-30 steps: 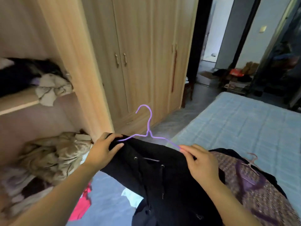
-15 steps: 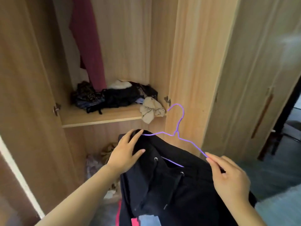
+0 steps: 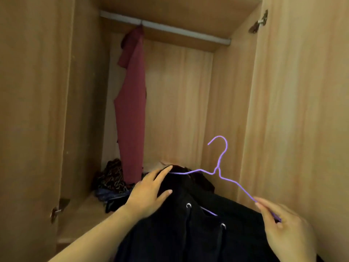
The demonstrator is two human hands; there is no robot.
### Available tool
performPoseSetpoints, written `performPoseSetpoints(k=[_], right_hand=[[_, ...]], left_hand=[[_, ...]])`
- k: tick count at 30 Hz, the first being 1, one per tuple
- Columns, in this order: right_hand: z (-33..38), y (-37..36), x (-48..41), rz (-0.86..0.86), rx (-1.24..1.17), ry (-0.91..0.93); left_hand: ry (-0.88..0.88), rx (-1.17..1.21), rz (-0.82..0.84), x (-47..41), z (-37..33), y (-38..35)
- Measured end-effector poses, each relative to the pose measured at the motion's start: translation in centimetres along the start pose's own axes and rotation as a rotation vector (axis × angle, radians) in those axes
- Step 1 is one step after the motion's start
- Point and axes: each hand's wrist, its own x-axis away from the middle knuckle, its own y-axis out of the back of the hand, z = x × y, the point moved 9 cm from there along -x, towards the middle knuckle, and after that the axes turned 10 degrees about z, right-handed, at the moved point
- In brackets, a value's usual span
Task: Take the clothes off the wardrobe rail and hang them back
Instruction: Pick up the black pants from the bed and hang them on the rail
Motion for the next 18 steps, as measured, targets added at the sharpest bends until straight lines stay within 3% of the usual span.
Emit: performPoseSetpoints(k=[8, 18], right_hand=[[1.7, -5.5, -18.6, -0.019, -0.042, 0.093], [11.4, -9.3, -37.1, -0.267, 0.070, 0.236]], left_hand=[[0.045, -0.072, -0.113, -16.5, 6.8, 5.8], [-0.003, -0.087, -0.301, -33.2, 12.0, 14.4]])
